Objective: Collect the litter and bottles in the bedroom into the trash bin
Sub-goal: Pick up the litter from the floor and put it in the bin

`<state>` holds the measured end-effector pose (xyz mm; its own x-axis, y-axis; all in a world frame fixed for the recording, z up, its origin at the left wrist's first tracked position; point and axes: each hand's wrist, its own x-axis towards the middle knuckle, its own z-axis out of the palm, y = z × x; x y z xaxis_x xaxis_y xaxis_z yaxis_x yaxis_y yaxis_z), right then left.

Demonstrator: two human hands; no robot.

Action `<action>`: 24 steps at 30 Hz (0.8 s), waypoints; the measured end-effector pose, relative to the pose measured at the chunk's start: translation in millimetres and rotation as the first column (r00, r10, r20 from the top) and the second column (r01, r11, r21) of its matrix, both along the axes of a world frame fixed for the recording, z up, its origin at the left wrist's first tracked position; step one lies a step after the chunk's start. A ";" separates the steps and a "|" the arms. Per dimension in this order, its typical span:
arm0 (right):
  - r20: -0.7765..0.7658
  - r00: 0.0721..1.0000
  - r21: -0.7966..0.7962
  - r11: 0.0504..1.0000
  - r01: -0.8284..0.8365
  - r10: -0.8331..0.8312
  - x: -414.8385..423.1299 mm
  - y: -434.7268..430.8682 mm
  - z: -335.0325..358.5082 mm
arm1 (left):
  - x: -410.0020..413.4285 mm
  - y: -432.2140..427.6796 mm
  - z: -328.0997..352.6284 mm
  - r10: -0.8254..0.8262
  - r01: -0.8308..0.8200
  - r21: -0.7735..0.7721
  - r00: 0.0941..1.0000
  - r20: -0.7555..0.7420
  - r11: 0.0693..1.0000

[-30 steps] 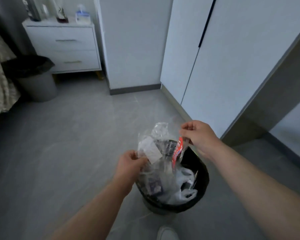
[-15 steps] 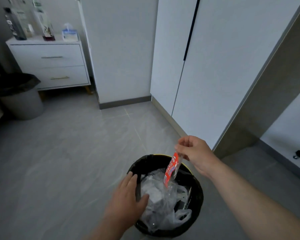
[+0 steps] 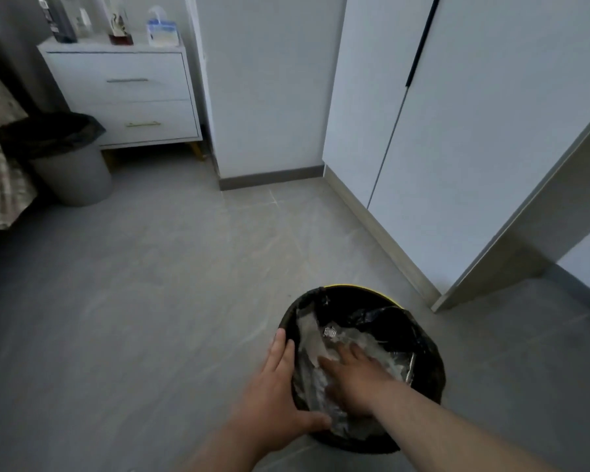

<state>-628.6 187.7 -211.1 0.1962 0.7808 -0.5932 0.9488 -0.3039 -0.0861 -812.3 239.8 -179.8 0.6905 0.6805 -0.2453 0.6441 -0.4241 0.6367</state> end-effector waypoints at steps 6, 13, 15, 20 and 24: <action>0.095 0.991 -0.246 0.967 -0.063 0.089 -8.6 4.6 -25.3 | -2.2 1.7 -9.5 -0.024 0.024 0.010 1.000 0.014 1.000; 0.218 0.962 -0.150 0.980 -0.131 0.162 -20.6 30.4 20.4 | -12.2 7.2 -1.4 -0.063 0.060 0.051 0.997 0.053 0.997; 0.244 0.958 -0.026 0.989 -0.147 0.149 -24.1 35.8 44.8 | -30.2 9.2 4.3 -0.035 0.025 0.091 0.993 0.115 0.996; 0.092 0.993 0.437 0.893 -0.109 0.076 -52.1 43.3 86.9 | -96.8 15.1 14.5 0.139 -0.177 0.142 0.959 0.246 0.974; -0.038 0.963 0.538 0.817 -0.207 0.268 -126.3 37.1 83.5 | -166.2 3.9 0.8 0.295 -0.309 0.062 0.940 0.170 0.949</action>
<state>-754.9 224.8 -127.6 -0.0764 0.9933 -0.0868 0.9611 0.0502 -0.2716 -978.5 243.7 -179.1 0.4739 0.8768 -0.0817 0.6459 -0.2830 0.7091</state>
